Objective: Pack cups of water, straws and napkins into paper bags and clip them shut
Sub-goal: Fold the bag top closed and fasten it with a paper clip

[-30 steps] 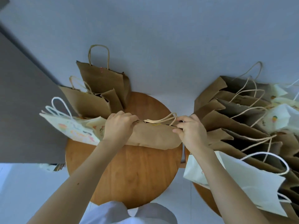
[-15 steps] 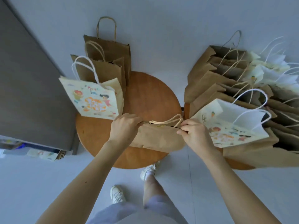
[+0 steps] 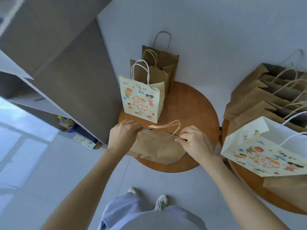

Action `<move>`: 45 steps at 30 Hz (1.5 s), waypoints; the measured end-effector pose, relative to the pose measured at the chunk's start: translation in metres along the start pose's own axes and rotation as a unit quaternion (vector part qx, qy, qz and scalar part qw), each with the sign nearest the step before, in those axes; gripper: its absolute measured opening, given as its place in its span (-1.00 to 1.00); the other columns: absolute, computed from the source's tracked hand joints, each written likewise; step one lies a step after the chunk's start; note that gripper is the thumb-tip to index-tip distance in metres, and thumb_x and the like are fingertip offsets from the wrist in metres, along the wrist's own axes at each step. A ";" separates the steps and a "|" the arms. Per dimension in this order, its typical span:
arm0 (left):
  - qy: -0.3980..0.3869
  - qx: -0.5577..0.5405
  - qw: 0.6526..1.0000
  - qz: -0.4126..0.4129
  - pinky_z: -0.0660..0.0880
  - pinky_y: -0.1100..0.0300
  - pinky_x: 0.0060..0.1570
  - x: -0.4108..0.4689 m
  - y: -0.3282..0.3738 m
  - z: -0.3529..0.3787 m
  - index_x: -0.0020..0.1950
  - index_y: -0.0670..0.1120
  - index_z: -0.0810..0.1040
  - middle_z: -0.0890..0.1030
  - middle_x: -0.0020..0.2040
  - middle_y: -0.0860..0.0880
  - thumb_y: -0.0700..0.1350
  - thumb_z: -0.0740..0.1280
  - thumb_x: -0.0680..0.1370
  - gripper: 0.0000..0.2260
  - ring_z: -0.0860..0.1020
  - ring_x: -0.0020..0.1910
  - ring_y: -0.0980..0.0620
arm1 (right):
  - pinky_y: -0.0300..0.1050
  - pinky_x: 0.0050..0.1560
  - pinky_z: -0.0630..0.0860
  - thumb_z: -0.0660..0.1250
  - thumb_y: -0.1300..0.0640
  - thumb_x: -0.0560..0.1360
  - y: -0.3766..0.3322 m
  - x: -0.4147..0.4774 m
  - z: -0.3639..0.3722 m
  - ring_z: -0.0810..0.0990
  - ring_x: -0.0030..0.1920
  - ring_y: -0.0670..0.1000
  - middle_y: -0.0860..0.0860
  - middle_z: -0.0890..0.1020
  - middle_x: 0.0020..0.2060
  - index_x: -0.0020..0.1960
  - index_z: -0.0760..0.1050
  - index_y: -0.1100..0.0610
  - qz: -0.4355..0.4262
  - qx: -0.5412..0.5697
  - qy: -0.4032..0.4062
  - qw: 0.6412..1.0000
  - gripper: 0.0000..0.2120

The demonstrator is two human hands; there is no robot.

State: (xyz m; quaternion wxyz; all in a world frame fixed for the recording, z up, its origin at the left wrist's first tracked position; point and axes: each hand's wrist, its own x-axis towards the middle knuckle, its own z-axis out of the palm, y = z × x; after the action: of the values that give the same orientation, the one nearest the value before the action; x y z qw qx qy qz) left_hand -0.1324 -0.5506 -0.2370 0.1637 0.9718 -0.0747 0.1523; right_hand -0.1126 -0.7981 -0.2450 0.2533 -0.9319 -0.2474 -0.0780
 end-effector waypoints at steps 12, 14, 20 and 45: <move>0.010 -0.045 0.998 -0.031 0.36 0.27 -0.45 0.029 -0.079 0.001 -0.16 0.01 0.67 0.63 -0.27 0.09 -0.19 0.34 0.42 -0.86 0.55 -0.34 -0.03 | -0.21 -0.44 0.49 0.56 0.26 0.23 -0.030 0.067 0.041 0.54 -0.32 0.08 0.01 0.57 -0.42 -0.39 0.61 0.21 0.004 -0.019 -0.003 1.000 -0.87; 0.000 -0.060 0.998 -0.014 0.38 0.24 -0.48 0.042 -0.099 0.004 -0.16 0.00 0.67 0.65 -0.26 0.08 -0.18 0.33 0.42 -0.86 0.55 -0.34 -0.03 | -0.24 -0.40 0.47 0.53 0.24 0.25 -0.038 0.078 0.052 0.54 -0.33 0.08 0.01 0.57 -0.42 -0.38 0.61 0.20 0.026 -0.025 0.005 0.999 -0.89; -0.018 -0.083 0.996 0.040 0.35 0.27 -0.51 0.086 -0.153 0.018 -0.20 -0.02 0.67 0.64 -0.30 0.06 -0.04 0.16 0.47 -0.71 0.54 -0.37 -0.02 | -0.26 -0.38 0.43 0.46 0.19 0.28 -0.057 0.114 0.079 0.52 -0.34 0.08 0.02 0.56 -0.44 -0.39 0.60 0.21 0.104 -0.040 0.035 0.993 -0.88; -0.162 -0.133 0.978 -0.017 0.50 -0.02 -0.07 0.102 -0.183 0.040 0.11 -0.16 0.61 0.61 0.09 -0.12 -0.24 0.44 0.43 -0.74 0.55 0.02 -0.19 | -0.20 0.08 0.45 0.41 0.27 0.42 -0.072 0.129 0.110 0.50 0.19 0.08 0.09 0.53 0.18 0.26 0.51 0.17 0.214 -0.020 -0.015 0.977 -0.59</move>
State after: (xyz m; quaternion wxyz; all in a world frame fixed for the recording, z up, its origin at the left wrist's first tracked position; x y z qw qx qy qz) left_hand 0.0107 -0.4028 -0.2943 0.2797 0.9542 -0.1036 -0.0214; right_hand -0.0353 -0.6336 -0.2735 0.2412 -0.9694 -0.0447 -0.0129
